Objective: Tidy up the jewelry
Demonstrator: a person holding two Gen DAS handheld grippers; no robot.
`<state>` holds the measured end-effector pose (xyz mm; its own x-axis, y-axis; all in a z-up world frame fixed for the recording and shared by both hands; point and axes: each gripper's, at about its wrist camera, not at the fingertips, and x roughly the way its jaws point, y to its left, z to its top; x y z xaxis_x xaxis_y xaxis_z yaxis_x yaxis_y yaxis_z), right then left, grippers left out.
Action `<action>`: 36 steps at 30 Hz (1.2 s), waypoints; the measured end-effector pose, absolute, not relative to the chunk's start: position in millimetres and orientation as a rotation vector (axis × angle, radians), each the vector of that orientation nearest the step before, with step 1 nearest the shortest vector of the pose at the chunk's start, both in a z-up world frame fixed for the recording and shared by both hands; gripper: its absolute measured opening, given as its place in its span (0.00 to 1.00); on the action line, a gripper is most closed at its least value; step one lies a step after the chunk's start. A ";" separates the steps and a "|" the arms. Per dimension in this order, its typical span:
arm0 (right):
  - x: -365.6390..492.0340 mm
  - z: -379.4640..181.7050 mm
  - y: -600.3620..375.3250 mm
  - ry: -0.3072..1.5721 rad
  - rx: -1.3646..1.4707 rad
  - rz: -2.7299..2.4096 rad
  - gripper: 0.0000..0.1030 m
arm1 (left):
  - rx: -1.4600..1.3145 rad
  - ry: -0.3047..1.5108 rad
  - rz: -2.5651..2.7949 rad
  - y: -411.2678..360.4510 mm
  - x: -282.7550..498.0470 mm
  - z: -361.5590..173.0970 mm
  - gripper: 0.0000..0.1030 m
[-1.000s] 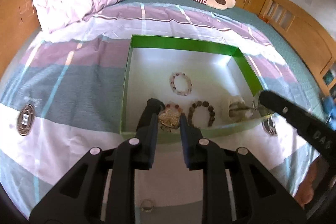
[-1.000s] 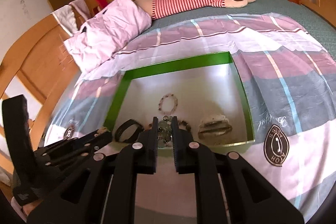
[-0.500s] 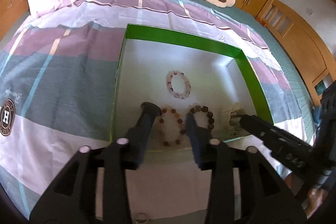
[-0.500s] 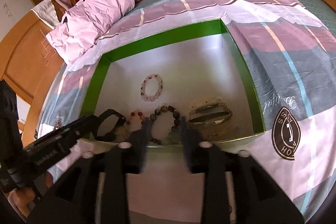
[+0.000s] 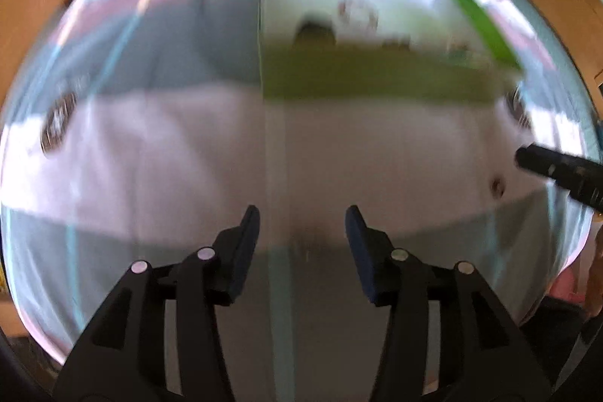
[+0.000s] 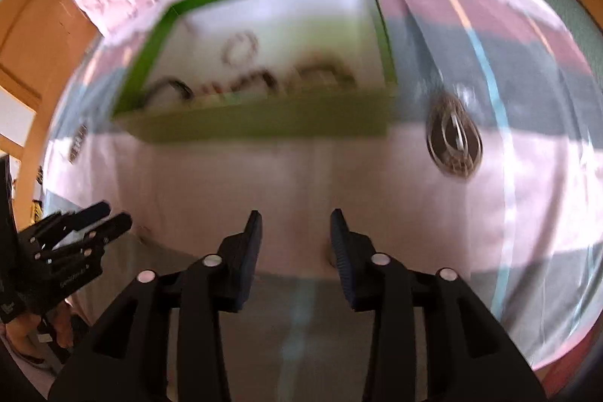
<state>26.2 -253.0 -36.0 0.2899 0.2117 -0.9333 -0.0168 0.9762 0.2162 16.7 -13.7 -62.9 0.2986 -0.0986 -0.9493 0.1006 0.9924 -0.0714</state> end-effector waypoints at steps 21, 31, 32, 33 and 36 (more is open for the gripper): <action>1.3 -86.1 -223.4 1.339 0.022 0.090 0.18 | 0.064 1.226 -0.063 -13.4 5.9 -85.2 0.27; 3.5 -73.0 -176.1 1.259 -0.008 0.208 0.17 | 0.081 1.167 -0.044 -20.7 7.0 -75.1 0.20; 1.7 -71.6 -171.3 1.258 -0.013 0.212 0.17 | 0.073 1.164 -0.042 -18.0 7.3 -74.2 0.20; 1.5 -72.4 -168.8 1.259 -0.015 0.217 0.17 | 0.065 1.161 -0.037 -15.7 7.2 -73.1 0.20; 9.2 -72.2 -166.2 1.266 -0.019 0.219 0.17 | 0.040 1.152 -0.031 -11.2 8.9 -69.9 0.20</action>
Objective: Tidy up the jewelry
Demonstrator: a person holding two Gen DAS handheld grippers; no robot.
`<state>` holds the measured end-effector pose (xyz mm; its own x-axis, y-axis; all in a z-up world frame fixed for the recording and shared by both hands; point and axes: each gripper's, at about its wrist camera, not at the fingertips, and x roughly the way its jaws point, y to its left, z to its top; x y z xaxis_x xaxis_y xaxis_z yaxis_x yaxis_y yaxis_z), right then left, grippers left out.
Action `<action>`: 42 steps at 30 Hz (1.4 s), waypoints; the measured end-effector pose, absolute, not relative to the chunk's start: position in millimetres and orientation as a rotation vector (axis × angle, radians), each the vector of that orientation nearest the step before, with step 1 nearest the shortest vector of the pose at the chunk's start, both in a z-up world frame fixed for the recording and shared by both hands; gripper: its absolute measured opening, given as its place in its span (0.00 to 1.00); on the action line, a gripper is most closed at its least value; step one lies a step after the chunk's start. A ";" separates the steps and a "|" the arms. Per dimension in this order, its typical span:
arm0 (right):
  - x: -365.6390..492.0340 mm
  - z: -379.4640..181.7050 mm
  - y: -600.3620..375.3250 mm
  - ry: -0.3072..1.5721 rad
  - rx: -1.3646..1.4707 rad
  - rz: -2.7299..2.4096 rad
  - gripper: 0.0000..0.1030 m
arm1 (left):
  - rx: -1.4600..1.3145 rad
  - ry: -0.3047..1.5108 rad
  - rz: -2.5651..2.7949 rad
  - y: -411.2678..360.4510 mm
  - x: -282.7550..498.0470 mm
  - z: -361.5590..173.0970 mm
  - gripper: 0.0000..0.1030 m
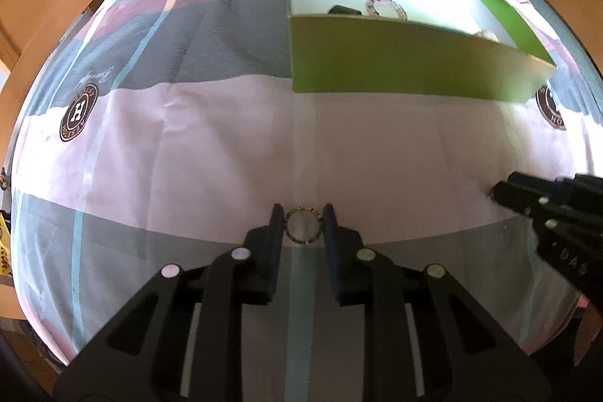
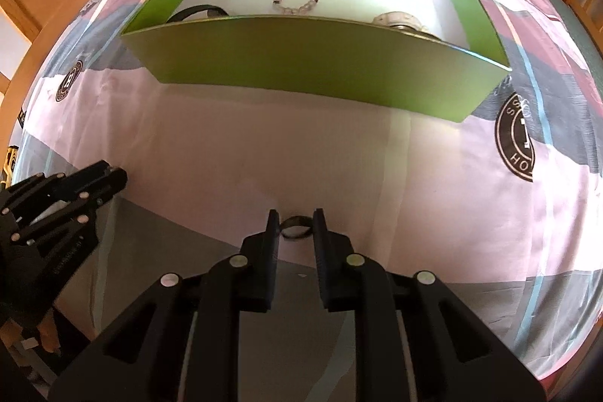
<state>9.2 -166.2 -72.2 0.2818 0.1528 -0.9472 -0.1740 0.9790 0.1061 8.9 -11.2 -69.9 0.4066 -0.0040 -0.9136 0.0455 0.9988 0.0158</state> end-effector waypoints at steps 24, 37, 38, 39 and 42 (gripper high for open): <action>21.2 -71.3 -162.1 1.246 -0.024 0.234 0.17 | 0.048 1.167 -0.055 -12.2 9.9 -71.7 0.21; 22.5 -72.0 -160.2 1.248 -0.030 0.241 0.17 | 0.056 1.169 -0.064 -13.5 9.0 -73.2 0.21; 22.5 -72.4 -159.8 1.250 -0.031 0.242 0.17 | 0.056 1.170 -0.063 -13.7 8.9 -73.5 0.21; 22.6 -72.8 -159.2 1.251 -0.033 0.243 0.17 | 0.056 1.170 -0.063 -13.6 9.1 -73.8 0.21; 22.9 -74.3 -157.4 1.255 -0.037 0.246 0.17 | 0.056 1.171 -0.064 -13.9 9.1 -73.8 0.21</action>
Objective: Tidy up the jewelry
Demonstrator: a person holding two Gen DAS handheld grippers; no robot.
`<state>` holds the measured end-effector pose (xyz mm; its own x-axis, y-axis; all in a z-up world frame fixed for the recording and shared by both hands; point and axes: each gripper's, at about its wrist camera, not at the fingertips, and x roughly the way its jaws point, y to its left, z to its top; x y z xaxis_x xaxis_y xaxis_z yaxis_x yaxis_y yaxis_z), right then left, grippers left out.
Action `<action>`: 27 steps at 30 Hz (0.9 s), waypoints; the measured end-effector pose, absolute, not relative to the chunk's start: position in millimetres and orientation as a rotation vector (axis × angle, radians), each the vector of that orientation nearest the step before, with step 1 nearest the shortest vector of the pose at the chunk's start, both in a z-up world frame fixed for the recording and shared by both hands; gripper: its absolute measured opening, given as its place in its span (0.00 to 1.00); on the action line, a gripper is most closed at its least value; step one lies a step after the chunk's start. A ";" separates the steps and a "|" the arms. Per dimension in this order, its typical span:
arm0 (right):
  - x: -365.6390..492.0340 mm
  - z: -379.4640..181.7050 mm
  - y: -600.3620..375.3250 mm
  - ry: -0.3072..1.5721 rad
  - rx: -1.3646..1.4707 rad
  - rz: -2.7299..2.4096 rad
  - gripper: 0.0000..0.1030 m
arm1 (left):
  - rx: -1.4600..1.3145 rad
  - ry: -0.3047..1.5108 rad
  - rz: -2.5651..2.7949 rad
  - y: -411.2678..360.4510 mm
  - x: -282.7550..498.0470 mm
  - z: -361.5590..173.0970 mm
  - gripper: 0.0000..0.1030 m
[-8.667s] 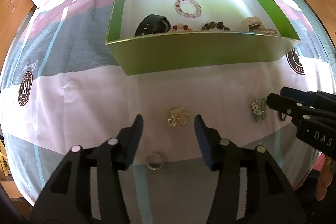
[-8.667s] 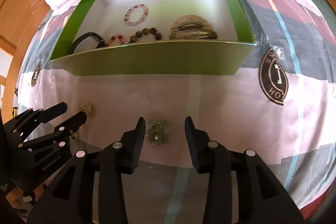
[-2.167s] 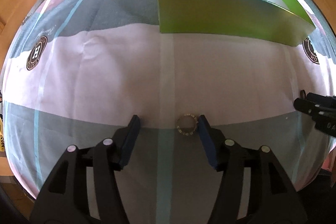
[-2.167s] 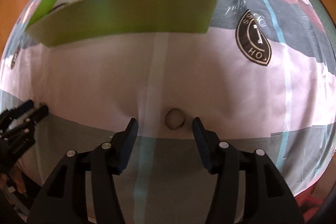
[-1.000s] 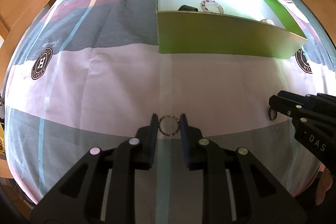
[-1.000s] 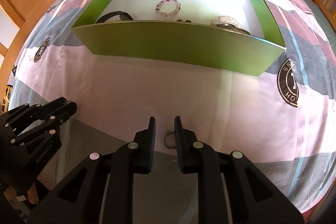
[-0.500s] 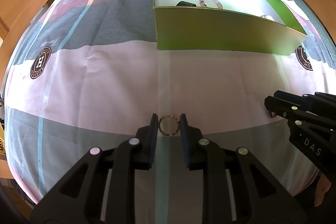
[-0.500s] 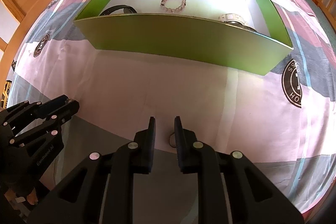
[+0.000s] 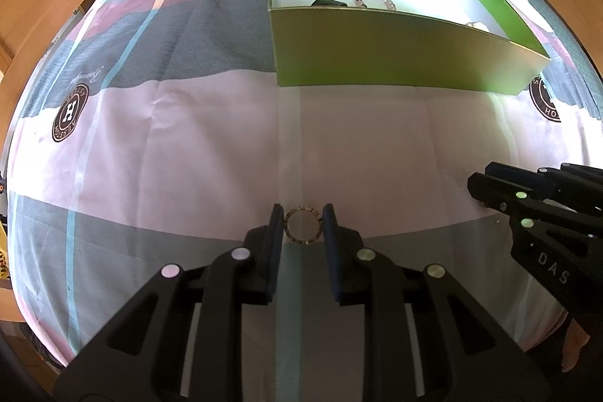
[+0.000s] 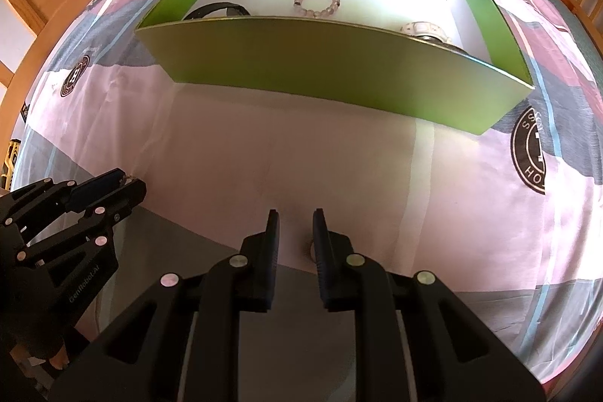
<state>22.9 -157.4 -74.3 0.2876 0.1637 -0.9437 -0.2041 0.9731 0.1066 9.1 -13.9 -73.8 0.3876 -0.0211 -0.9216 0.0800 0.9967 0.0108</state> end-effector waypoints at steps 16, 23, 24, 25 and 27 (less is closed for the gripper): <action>23.8 -74.8 -156.8 1.253 -0.034 0.244 0.17 | 0.064 1.170 -0.067 -18.1 6.8 -74.6 0.21; 22.4 -68.9 -160.0 1.235 -0.026 0.243 0.17 | 0.050 1.141 -0.078 -21.1 4.9 -68.6 0.21; 22.4 -67.0 -160.8 1.230 -0.024 0.242 0.17 | 0.049 1.136 -0.084 -20.9 4.2 -66.8 0.21; 22.2 -65.7 -162.0 1.226 -0.021 0.242 0.17 | 0.048 1.131 -0.090 -21.4 4.2 -65.1 0.21; 22.3 -60.7 -164.5 1.216 -0.009 0.245 0.17 | 0.044 1.119 -0.102 -20.8 5.2 -60.2 0.21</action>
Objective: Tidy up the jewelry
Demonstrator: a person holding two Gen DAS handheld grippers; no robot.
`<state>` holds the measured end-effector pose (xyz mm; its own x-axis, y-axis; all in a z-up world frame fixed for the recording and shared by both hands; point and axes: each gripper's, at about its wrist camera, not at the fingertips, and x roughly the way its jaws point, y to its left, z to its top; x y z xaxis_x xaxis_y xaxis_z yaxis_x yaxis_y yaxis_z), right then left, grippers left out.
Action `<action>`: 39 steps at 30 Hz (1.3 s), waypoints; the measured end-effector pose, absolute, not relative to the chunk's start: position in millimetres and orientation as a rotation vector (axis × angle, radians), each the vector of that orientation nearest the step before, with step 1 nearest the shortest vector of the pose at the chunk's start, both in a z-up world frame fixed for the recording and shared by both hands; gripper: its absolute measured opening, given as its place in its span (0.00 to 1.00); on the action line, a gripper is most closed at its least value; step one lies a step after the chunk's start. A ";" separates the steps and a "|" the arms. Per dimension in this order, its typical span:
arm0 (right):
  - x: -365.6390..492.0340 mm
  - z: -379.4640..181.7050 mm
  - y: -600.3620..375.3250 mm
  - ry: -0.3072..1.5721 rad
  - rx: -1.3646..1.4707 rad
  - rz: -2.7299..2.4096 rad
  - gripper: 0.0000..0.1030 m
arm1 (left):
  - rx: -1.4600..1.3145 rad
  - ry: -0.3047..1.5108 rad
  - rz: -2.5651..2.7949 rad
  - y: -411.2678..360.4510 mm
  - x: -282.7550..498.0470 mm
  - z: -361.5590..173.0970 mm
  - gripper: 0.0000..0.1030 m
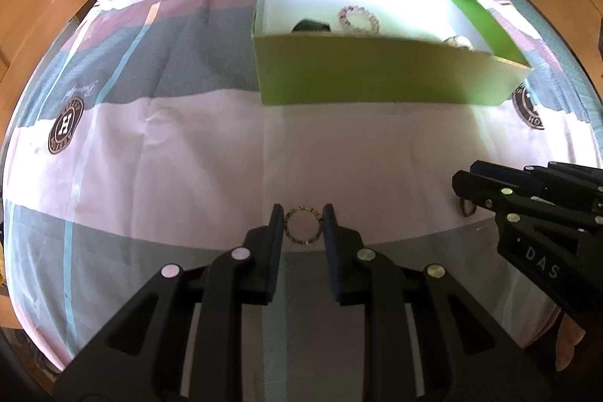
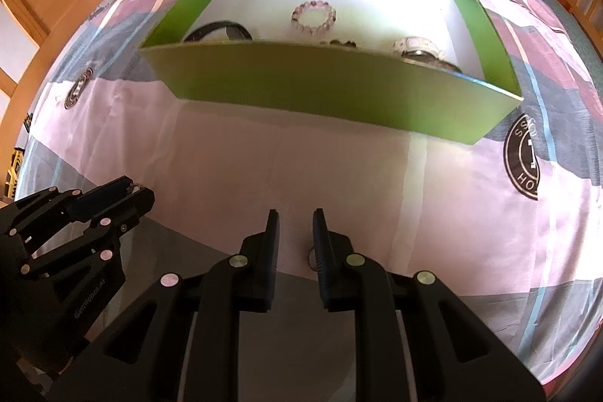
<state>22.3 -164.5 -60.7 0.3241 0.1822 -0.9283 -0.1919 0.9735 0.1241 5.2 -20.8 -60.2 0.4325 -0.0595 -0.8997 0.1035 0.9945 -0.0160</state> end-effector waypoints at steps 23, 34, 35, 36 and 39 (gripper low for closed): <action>19.4 -84.2 -167.0 1.307 -0.115 0.183 0.30 | -0.060 1.120 -0.080 2.9 16.1 -48.9 0.20; 17.2 -34.1 -171.3 1.147 -0.032 0.240 0.18 | -0.045 1.073 -0.083 -2.2 14.1 -38.5 0.21; 19.8 -28.0 -173.0 1.128 -0.021 0.242 0.18 | -0.039 1.062 -0.085 -4.2 13.9 -36.2 0.20; 22.1 -20.9 -175.2 1.107 -0.008 0.243 0.18 | -0.035 1.055 -0.088 -5.7 14.3 -34.6 0.21; 27.0 -3.5 -182.2 1.049 0.033 0.238 0.18 | -0.026 1.033 -0.104 -11.6 13.8 -29.8 0.20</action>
<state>27.0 -182.2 -3.5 0.4751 0.2107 -0.8543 -0.1789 0.9738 0.1407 13.8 -11.6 -29.8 0.5075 -0.0983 -0.8560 0.0738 0.9948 -0.0704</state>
